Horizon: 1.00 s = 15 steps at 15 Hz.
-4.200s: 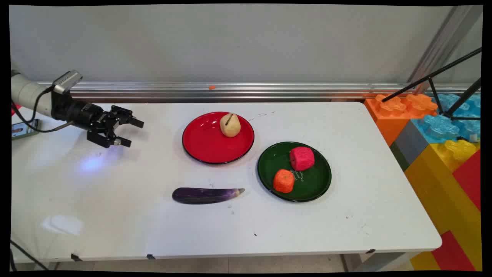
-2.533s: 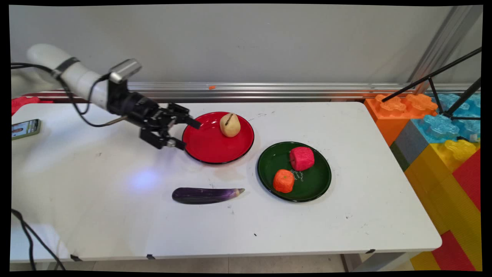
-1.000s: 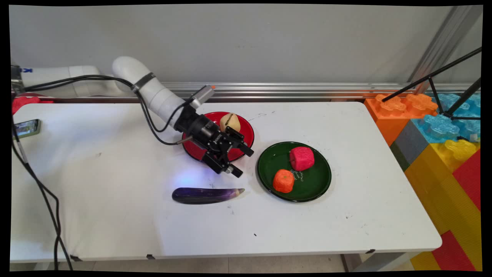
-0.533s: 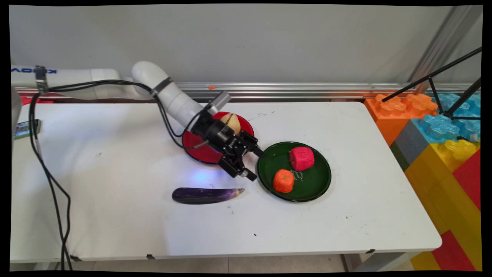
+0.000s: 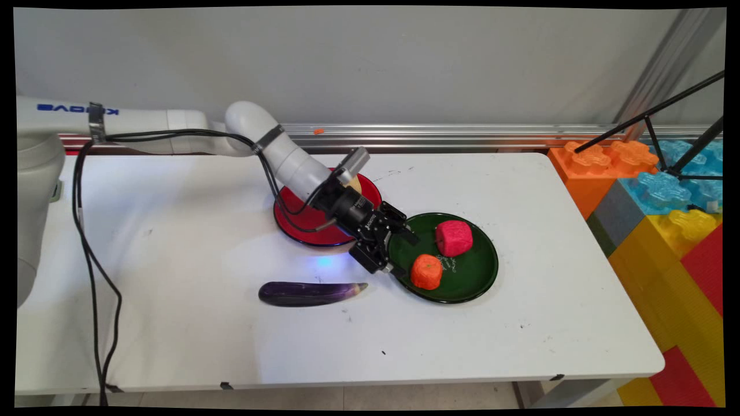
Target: Pick up the mandarin from the green plate
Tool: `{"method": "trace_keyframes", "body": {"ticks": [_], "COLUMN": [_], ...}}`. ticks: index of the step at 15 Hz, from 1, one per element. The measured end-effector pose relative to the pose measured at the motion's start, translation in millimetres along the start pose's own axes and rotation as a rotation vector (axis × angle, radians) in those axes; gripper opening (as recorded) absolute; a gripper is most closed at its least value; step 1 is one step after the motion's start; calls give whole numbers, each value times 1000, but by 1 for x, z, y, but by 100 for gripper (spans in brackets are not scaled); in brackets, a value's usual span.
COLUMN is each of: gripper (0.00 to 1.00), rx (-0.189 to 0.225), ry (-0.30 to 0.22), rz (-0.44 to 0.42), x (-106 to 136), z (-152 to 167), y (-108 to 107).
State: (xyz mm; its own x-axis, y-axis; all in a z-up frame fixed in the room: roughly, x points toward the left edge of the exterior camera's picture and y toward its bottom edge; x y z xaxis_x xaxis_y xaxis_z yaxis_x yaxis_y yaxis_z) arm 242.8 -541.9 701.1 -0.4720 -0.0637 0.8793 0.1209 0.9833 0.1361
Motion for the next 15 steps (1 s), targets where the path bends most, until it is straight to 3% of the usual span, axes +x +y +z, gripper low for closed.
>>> {"method": "trace_keyframes", "body": {"ticks": [15], "gripper": [100], "rx": [18], "ry": [-32], "rz": [62], "x": [-9], "z": [33], "y": [-25]}}
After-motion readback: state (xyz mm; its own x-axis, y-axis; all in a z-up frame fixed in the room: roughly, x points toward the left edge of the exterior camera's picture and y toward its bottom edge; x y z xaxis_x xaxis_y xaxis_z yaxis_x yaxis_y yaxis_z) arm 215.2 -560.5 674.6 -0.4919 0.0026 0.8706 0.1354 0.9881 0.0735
